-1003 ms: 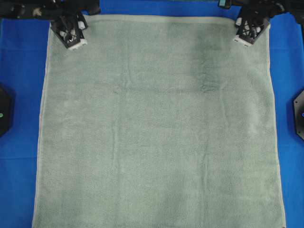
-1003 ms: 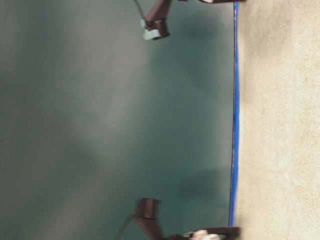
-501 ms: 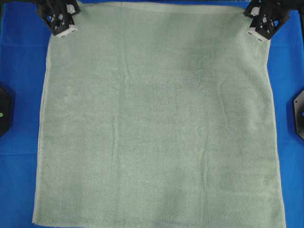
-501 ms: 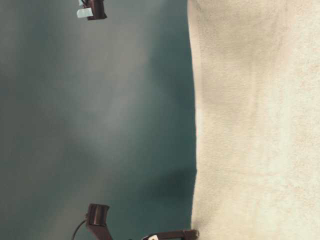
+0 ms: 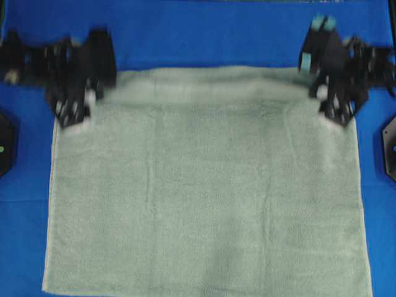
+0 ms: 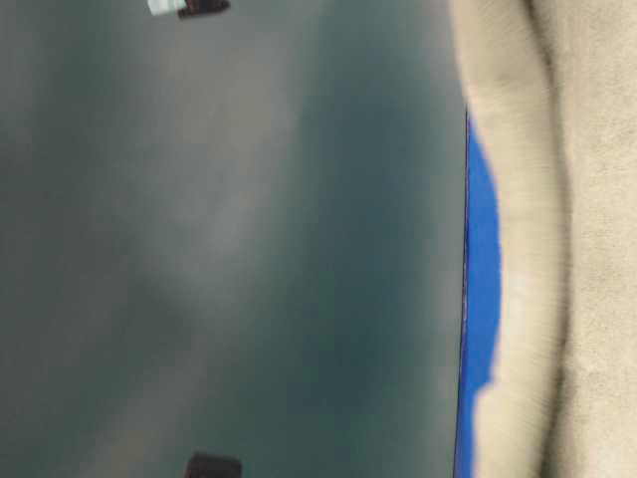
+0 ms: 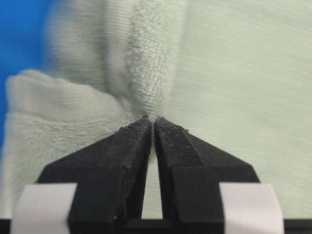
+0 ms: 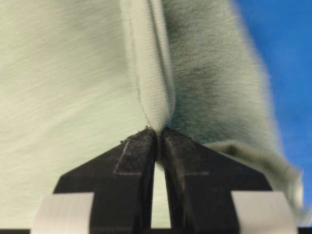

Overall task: Fold a bath towel.
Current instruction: 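Lift the far corners with both grippers and fold them toward the near edge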

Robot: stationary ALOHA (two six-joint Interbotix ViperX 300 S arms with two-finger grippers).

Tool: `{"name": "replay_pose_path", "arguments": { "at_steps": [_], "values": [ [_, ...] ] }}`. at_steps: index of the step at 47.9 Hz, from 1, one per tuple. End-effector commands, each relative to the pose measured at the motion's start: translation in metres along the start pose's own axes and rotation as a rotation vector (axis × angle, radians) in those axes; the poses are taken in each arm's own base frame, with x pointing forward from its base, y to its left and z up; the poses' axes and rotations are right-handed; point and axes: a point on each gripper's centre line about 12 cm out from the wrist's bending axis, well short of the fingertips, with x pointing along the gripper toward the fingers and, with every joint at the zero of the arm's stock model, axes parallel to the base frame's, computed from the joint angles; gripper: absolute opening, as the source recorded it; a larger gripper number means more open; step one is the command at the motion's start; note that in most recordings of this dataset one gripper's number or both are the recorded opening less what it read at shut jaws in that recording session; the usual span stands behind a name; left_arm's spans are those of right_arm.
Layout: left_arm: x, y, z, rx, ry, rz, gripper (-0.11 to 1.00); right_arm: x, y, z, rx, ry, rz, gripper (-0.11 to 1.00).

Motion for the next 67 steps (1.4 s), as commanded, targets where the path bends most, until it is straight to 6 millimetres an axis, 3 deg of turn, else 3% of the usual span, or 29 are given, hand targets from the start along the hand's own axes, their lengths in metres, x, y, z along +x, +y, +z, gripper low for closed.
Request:
{"name": "replay_pose_path", "arguments": {
  "at_steps": [1, 7, 22, 27, 33, 41, 52, 67],
  "values": [
    [-0.008, -0.039, -0.004, 0.009, -0.026, -0.066, 0.03, -0.008, 0.043, -0.007, -0.038, -0.013, 0.085, 0.06],
    [-0.01, -0.087, -0.018, -0.028, -0.005, -0.143, 0.03, -0.009, 0.1, -0.027, -0.034, 0.037, 0.175, 0.06],
    [-0.018, -0.211, -0.044, 0.017, 0.001, -0.368, 0.03, -0.018, 0.218, -0.068, -0.055, 0.141, 0.292, 0.06],
    [-0.018, -0.238, -0.05, 0.05, 0.025, -0.391, 0.03, -0.022, 0.252, -0.082, -0.077, 0.163, 0.322, 0.06],
    [-0.024, -0.27, -0.05, 0.104, 0.022, -0.431, 0.03, -0.02, 0.279, -0.097, -0.077, 0.196, 0.325, 0.06],
    [-0.014, -0.284, -0.051, 0.123, 0.042, -0.421, 0.03, -0.007, 0.287, -0.11, -0.056, 0.232, 0.287, 0.06],
    [-0.014, -0.296, -0.051, 0.137, 0.037, -0.437, 0.03, -0.012, 0.293, -0.136, -0.026, 0.267, 0.292, 0.06],
    [-0.009, -0.301, -0.048, 0.129, 0.004, -0.471, 0.04, -0.007, 0.288, -0.142, 0.062, 0.28, 0.276, 0.06]
  ]
}}
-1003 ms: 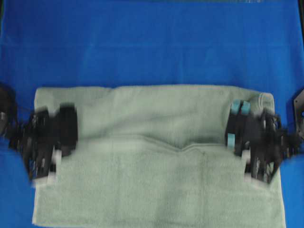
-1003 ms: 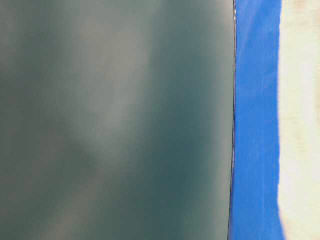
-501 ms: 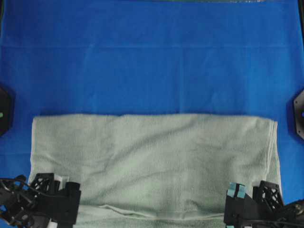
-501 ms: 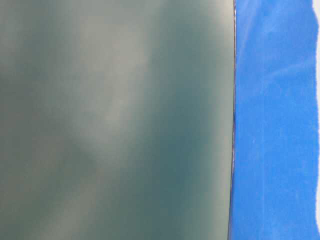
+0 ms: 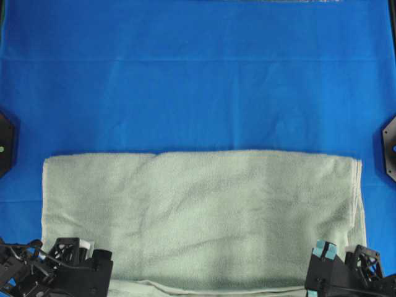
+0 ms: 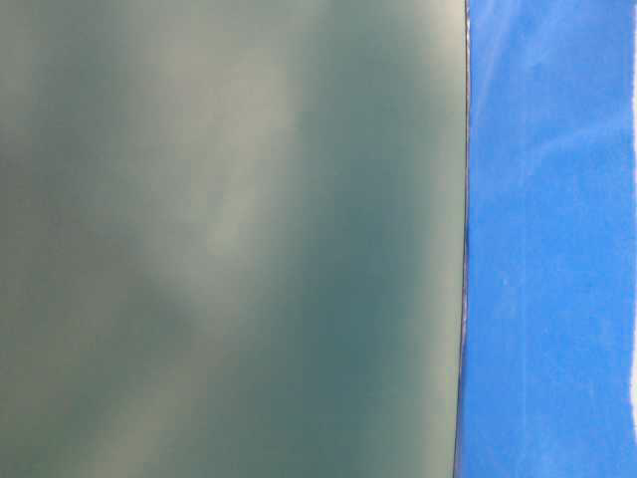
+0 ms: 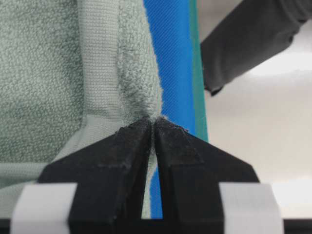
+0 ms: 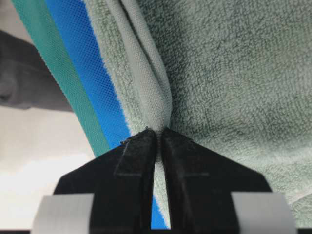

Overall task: Fold a bath towel.
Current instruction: 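Lift the far corners with both grippers and fold them toward the near edge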

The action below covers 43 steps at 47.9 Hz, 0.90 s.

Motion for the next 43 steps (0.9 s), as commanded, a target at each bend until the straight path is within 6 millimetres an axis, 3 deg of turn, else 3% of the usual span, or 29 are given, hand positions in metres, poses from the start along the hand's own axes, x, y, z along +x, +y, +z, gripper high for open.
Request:
{"name": "replay_pose_path", "arguments": {
  "at_steps": [1, 7, 14, 18, 22, 25, 33, 43],
  "values": [
    [-0.005, -0.008, 0.007, 0.009, -0.029, -0.028, 0.04, -0.004, 0.005, 0.0, -0.005, -0.007, 0.029, 0.06],
    [-0.006, -0.01, 0.011, 0.005, -0.041, -0.035, 0.09, -0.004, 0.003, 0.001, -0.002, -0.008, 0.023, 0.07],
    [-0.011, -0.005, 0.02, 0.0, -0.053, -0.025, 0.5, -0.006, -0.003, 0.01, 0.003, -0.023, 0.003, 0.08],
    [-0.021, 0.001, 0.025, 0.004, -0.051, -0.005, 0.71, -0.014, -0.009, 0.014, -0.021, -0.04, -0.035, 0.28],
    [-0.04, 0.01, 0.031, 0.028, -0.043, 0.033, 0.69, -0.031, -0.017, 0.02, -0.054, -0.071, -0.078, 0.54],
    [-0.054, 0.018, 0.036, 0.041, -0.044, 0.055, 0.67, -0.048, -0.026, 0.028, -0.068, -0.108, -0.125, 0.65],
    [-0.094, 0.048, 0.05, 0.092, -0.095, 0.123, 0.65, -0.087, -0.058, 0.045, -0.071, -0.203, -0.207, 0.58],
    [-0.107, 0.114, 0.041, 0.012, -0.093, 0.247, 0.65, -0.103, -0.124, 0.056, 0.004, -0.244, -0.278, 0.59]
  ]
}}
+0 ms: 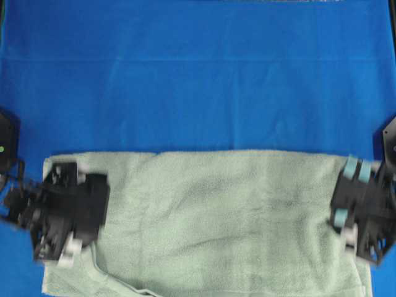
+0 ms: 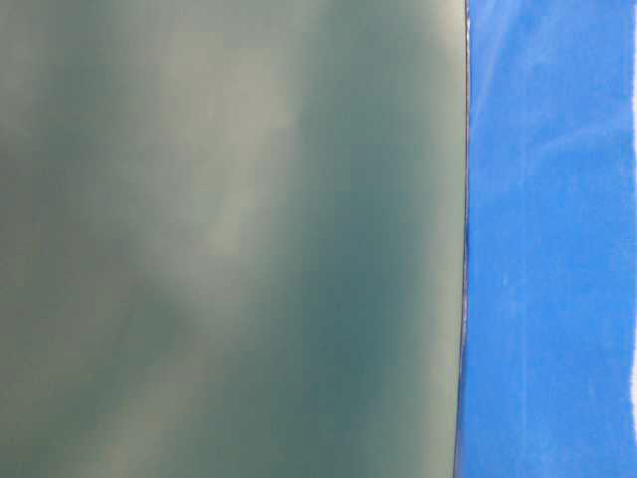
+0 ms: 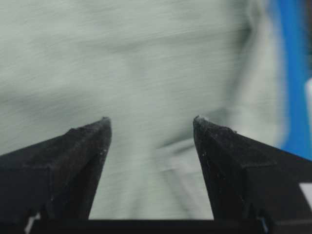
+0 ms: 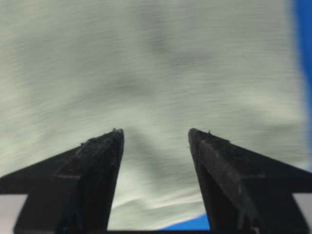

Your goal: Fold a bath towel.

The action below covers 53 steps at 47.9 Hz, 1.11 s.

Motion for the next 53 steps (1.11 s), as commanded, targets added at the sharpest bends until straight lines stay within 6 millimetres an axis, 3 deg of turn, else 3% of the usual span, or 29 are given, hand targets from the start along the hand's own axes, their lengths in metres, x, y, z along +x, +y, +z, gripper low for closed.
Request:
{"name": "replay_pose_path", "arguments": {
  "at_steps": [1, 8, 18, 32, 40, 48, 53],
  "values": [
    [-0.006, 0.022, -0.001, -0.041, -0.02, 0.032, 0.65, 0.001, -0.023, 0.004, 0.043, -0.017, -0.01, 0.59],
    [0.002, 0.048, -0.018, -0.081, 0.02, 0.08, 0.65, 0.015, -0.054, 0.002, 0.067, -0.01, -0.048, 0.6],
    [0.014, 0.058, -0.034, -0.09, 0.051, 0.098, 0.65, 0.032, -0.066, 0.003, 0.061, -0.011, -0.037, 0.6],
    [0.057, 0.096, -0.084, -0.146, 0.092, 0.139, 0.66, 0.089, -0.1, -0.023, 0.113, 0.09, -0.109, 0.6],
    [0.072, 0.107, -0.105, -0.19, 0.119, 0.145, 0.66, 0.105, -0.107, -0.031, 0.134, 0.113, -0.099, 0.6],
    [0.073, 0.105, -0.101, -0.223, 0.113, 0.139, 0.49, 0.105, -0.104, -0.03, 0.138, 0.1, -0.072, 0.56],
    [0.074, 0.101, -0.1, -0.215, 0.128, 0.136, 0.3, 0.105, -0.104, -0.03, 0.138, 0.099, -0.071, 0.33]
  ]
}}
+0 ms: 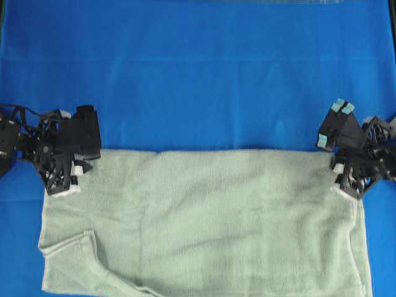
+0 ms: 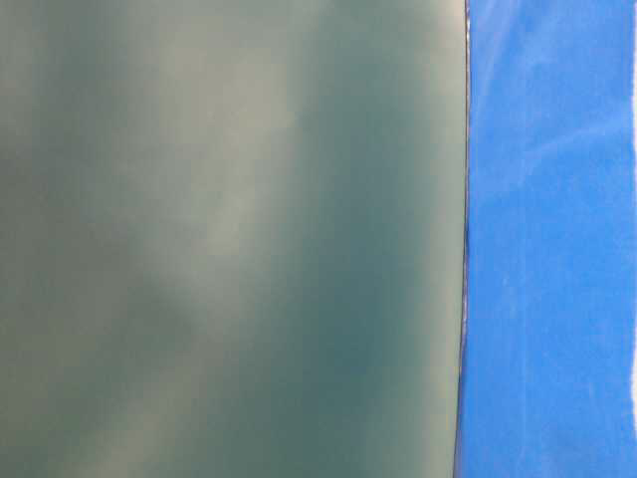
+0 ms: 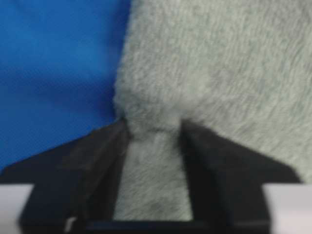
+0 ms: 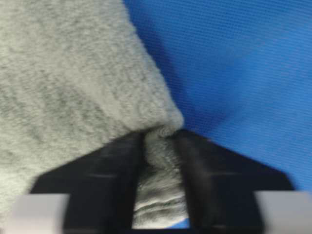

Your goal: Fold a bath towel.

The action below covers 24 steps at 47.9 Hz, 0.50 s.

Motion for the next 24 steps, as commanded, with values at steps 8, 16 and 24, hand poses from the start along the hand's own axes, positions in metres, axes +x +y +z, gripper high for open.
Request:
{"name": "replay_pose_path", "arguments": {
  "at_steps": [8, 16, 24],
  "values": [
    [0.001, -0.013, -0.002, 0.032, 0.057, 0.007, 0.12, 0.0, 0.0, 0.002, 0.016, 0.0, 0.002, 0.13],
    [-0.017, -0.017, 0.013, 0.041, 0.069, 0.026, 0.09, -0.023, 0.007, 0.018, 0.037, -0.067, 0.043, 0.13],
    [-0.064, -0.03, 0.037, 0.055, 0.052, 0.037, 0.09, -0.08, 0.018, 0.04, 0.017, -0.154, 0.063, 0.13]
  ]
}}
